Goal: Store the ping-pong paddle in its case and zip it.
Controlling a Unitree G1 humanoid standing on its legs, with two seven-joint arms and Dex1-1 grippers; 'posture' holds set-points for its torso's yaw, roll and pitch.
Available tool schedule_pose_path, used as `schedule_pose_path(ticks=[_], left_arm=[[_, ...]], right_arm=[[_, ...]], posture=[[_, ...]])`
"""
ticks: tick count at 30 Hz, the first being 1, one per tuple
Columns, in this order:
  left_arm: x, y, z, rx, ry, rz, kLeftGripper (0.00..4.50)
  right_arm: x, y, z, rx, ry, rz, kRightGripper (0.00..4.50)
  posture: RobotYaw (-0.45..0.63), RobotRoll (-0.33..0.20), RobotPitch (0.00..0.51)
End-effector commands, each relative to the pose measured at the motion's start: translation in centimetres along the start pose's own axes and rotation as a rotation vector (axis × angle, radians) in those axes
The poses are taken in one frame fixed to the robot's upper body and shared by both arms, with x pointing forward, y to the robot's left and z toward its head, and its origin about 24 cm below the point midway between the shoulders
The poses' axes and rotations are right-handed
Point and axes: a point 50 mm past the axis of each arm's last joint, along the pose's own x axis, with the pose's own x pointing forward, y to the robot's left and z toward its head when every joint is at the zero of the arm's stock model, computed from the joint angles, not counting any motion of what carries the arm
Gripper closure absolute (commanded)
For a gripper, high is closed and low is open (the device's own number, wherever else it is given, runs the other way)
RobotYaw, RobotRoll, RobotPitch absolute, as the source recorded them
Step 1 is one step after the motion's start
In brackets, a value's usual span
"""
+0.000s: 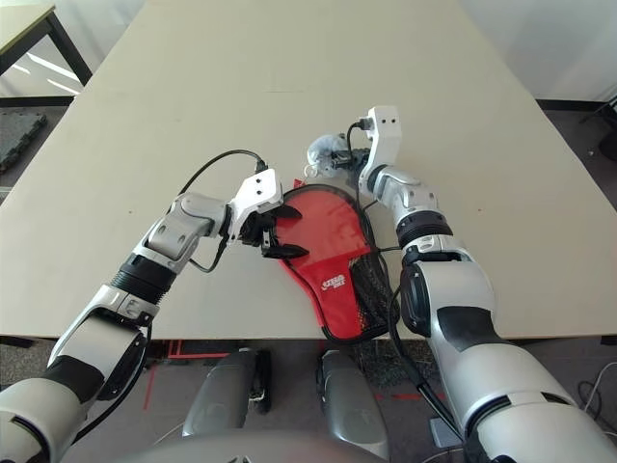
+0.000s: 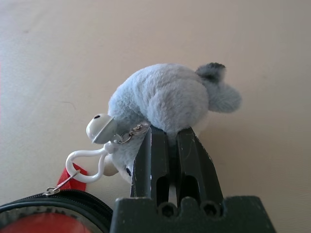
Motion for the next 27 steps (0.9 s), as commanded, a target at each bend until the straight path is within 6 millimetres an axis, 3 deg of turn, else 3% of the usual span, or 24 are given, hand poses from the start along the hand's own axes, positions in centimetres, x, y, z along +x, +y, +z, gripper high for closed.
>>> schedule_pose_path(ticks=[1, 18, 27], left_arm=[[1.3, -1.3, -2.2, -0.082, 0.077, -0.066, 0.0], [1.6, -1.5, -2.2, -0.076, 0.084, -0.091, 0.0], [1.9, -1.5, -2.3, -0.069, 0.085, -0.097, 0.0]], right_arm=[[-1.0, -1.9, 0.7, -0.022, -0.017, -0.079, 4.48], [-4.7, -6.3, 0.5, -0.186, 0.044, -0.155, 4.48], [-8.4, -9.3, -0.1, -0.301, 0.15, -0.15, 4.48]], posture=[[0.1, 0.0, 0.159], [0.09, 0.0, 0.161], [0.07, 0.0, 0.153]])
